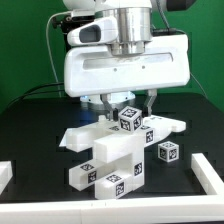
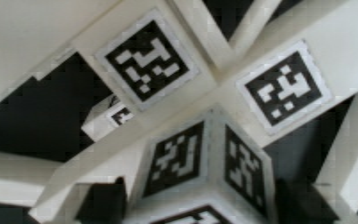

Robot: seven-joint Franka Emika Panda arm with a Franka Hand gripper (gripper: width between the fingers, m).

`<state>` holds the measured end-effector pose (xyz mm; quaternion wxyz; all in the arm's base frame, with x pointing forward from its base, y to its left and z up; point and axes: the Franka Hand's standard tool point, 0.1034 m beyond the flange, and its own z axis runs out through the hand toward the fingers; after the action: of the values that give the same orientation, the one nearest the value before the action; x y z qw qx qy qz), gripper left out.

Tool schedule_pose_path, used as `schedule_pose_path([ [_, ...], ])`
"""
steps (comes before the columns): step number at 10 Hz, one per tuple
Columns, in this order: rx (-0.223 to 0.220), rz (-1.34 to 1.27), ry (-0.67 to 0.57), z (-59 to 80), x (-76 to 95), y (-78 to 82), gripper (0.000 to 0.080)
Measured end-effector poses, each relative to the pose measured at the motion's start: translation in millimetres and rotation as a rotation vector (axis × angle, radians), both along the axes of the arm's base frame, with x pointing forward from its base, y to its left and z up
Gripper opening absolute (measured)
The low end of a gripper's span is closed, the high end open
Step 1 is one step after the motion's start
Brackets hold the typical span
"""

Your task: Assemble chair

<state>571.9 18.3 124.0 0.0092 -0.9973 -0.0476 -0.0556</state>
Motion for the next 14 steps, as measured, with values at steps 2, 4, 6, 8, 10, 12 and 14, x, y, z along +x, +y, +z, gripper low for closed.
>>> schedule_pose_path([
  [2,0.018,-0.152,0.004,0.0,0.0,0.0,0.0396],
  [4,0.029,-0.267,0.005,-0.3,0.5,0.3,0.0396],
  [6,0.04,-0.403,-0.009,-0.1,4.1,4.7,0.0396],
  [8,0.038,-0.391,-0.009,-0.3,4.0,4.0,0.0465],
  [10,0.01,-0.265,-0.006,-2.6,3.2,8.8,0.0583],
  [12,-0.019,-0.026,-0.014,-1.5,3.7,10.4,0.064],
  [14,-0.035,0.095,-0.014,-1.8,3.0,10.6,0.0649],
])
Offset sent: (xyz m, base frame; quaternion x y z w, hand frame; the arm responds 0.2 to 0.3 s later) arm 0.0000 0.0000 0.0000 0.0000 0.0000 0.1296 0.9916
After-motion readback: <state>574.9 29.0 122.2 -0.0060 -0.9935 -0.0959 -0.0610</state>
